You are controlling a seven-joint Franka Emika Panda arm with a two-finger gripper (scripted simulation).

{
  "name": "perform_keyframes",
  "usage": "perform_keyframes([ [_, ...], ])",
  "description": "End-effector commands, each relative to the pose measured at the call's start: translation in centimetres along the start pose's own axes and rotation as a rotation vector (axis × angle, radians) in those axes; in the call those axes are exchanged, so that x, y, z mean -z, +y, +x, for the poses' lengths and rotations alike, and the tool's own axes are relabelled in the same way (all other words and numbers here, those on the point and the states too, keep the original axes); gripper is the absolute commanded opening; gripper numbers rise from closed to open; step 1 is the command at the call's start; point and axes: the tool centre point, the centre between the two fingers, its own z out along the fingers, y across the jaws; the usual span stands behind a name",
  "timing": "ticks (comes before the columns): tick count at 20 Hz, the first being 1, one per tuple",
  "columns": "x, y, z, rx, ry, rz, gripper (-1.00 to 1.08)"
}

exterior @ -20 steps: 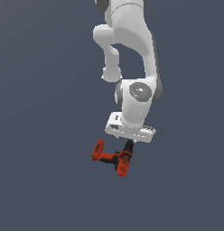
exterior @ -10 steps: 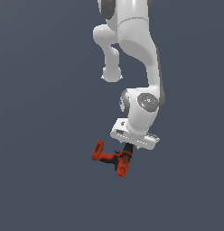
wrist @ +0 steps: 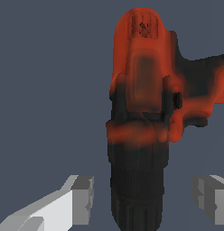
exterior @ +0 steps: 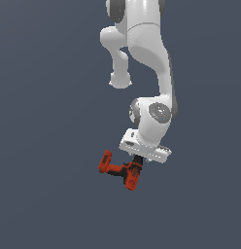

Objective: Pick up the object and move it to a goal position.

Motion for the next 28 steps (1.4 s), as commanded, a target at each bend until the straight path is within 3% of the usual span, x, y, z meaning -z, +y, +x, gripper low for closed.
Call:
perform_keyframes([
  [1, -0.8, 0.0, 0.0, -0.001, -0.001, -0.001, 0.68],
  [8, -2.6, 0.0, -0.1, -0.003, 0.000, -0.001, 0.68],
  [9, -2.6, 0.0, -0.1, -0.003, 0.000, -0.001, -1.00],
  [21, -2.5, 0.1, -0.1, -0.003, 0.000, -0.001, -1.00],
  [28, -1.5, 1.6, -0.3, -0.003, 0.000, -0.001, -1.00],
])
